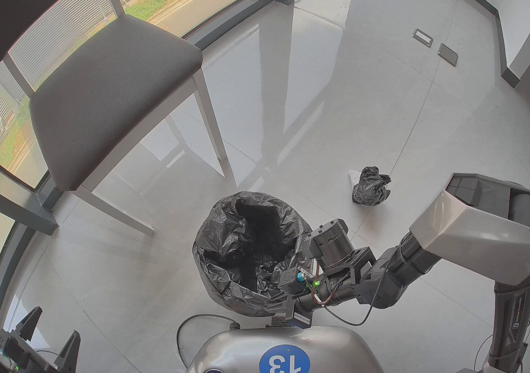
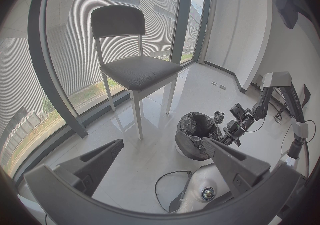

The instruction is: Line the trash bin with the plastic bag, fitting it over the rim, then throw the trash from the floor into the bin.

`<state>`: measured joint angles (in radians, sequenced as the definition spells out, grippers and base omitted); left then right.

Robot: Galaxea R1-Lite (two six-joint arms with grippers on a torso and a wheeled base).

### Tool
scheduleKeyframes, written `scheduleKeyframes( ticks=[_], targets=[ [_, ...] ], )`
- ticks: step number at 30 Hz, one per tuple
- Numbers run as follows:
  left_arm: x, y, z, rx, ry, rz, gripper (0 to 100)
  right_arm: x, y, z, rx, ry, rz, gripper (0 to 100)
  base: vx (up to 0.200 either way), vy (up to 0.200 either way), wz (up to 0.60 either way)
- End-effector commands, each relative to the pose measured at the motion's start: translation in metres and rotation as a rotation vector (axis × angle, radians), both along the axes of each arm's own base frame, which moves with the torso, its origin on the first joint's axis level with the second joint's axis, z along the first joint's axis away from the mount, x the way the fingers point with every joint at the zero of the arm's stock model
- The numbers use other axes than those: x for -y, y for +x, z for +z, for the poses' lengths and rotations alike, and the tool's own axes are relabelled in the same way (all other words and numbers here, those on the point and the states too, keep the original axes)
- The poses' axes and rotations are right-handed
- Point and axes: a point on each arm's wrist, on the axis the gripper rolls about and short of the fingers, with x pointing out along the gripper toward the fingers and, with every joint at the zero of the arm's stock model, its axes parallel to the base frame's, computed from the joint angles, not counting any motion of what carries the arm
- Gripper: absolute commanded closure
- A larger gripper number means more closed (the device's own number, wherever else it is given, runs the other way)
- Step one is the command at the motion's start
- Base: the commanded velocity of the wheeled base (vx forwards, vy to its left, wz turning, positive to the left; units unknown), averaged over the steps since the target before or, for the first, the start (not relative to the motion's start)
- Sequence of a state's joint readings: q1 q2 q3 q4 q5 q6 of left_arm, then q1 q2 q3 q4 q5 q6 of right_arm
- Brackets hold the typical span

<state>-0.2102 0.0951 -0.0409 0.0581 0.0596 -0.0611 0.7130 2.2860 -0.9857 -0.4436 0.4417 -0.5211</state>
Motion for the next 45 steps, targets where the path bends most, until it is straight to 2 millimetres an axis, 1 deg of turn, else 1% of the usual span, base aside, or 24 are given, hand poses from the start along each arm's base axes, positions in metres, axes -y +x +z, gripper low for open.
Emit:
scheduleKeyframes(
  ticks=[1,6,10,11,12,13,14,15,16,17,18,19,20,21,22,23,24,28,33,34,39,41,44,45],
  targets=[
    [0.0,0.0,0.0,-0.001,0.0,0.0,0,0.0,-0.002,0.002,0.002,0.004,0.002,0,0.0,0.0,0.0],
    [0.0,0.0,0.0,-0.003,0.0,0.0,0,-0.002,0.0,0.007,0.013,0.017,-0.002,0,0.0,0.0,0.0],
    [0.0,0.0,0.0,-0.003,0.0,0.0,0,-0.006,0.009,0.031,0.015,0.098,-0.064,0,0.0,0.0,0.0],
    [0.0,0.0,0.0,-0.003,0.0,0.0,0,-0.006,0.009,0.031,0.015,0.098,-0.064,0,0.0,0.0,0.0],
    [0.0,0.0,0.0,-0.001,0.0,0.0,0,-0.013,0.016,0.045,-0.017,0.173,-0.13,0,0.0,0.0,0.0],
    [0.0,0.0,0.0,-0.003,0.0,0.0,0,-0.019,0.02,0.053,-0.036,0.22,-0.165,0,0.0,0.0,0.0],
    [0.0,0.0,0.0,-0.003,0.0,0.0,0,-0.02,0.021,0.056,-0.042,0.235,-0.174,0,0.0,0.0,0.0],
    [0.0,0.0,0.0,-0.001,0.0,0.0,0,-0.029,0.028,0.068,-0.08,0.302,-0.222,0,0.0,0.0,0.0],
    [0.0,0.0,0.0,-0.001,0.0,0.0,0,-0.029,0.028,0.068,-0.08,0.302,-0.222,0,0.0,0.0,0.0],
    [0.0,0.0,0.0,-0.001,0.0,0.0,0,-0.036,0.033,0.078,-0.117,0.355,-0.262,0,0.0,0.0,0.0],
    [0.0,0.0,0.0,-0.001,0.0,0.0,0,-0.049,0.035,0.088,-0.164,0.411,-0.291,0,0.0,0.0,0.0],
    [0.0,0.0,0.0,-0.003,0.0,0.0,0,-0.053,0.038,0.089,-0.184,0.426,-0.305,0,0.0,0.0,0.0],
    [0.0,0.0,0.0,-0.003,0.0,0.0,0,-0.053,0.038,0.089,-0.184,0.426,-0.305,0,0.0,0.0,0.0],
    [0.0,0.0,0.0,-0.001,0.0,0.0,0,-0.062,0.045,0.085,-0.197,0.443,-0.313,0,0.0,0.0,0.0],
    [0.0,0.0,0.0,-0.001,0.0,0.0,0,-0.062,0.045,0.085,-0.197,0.443,-0.313,0,0.0,0.0,0.0],
    [0.0,0.0,0.0,-0.001,0.0,0.0,0,-0.068,0.048,0.081,-0.195,0.446,-0.311,0,0.0,0.0,0.0],
    [0.0,0.0,0.0,-0.003,0.0,0.0,0,-0.07,0.05,0.077,-0.197,0.443,-0.311,0,0.0,0.0,0.0],
    [0.0,0.0,0.0,-0.001,0.0,0.0,0,-0.077,0.057,0.071,-0.194,0.435,-0.316,0,0.0,0.0,0.0],
    [0.0,0.0,0.0,-0.001,0.0,0.0,0,-0.071,0.062,0.065,-0.166,0.376,-0.326,0,0.0,0.0,0.0],
    [0.0,0.0,0.0,-0.001,0.0,0.0,0,-0.065,0.066,0.06,-0.133,0.337,-0.317,0,0.0,0.0,0.0],
    [0.0,0.0,0.0,-0.001,0.0,0.0,0,-0.056,0.072,0.058,-0.104,0.303,-0.334,0,0.0,0.0,0.0],
    [0.0,0.0,0.0,-0.001,0.0,0.0,0,-0.049,0.077,0.055,-0.097,0.289,-0.346,0,0.0,0.0,0.0],
    [0.0,0.0,0.0,-0.001,0.0,0.0,0,-0.045,0.081,0.049,-0.099,0.27,-0.352,0,0.0,0.0,0.0],
    [0.0,0.0,0.0,-0.001,0.0,0.0,0,-0.043,0.083,0.044,-0.098,0.253,-0.351,0,0.0,0.0,0.0]
  ],
)
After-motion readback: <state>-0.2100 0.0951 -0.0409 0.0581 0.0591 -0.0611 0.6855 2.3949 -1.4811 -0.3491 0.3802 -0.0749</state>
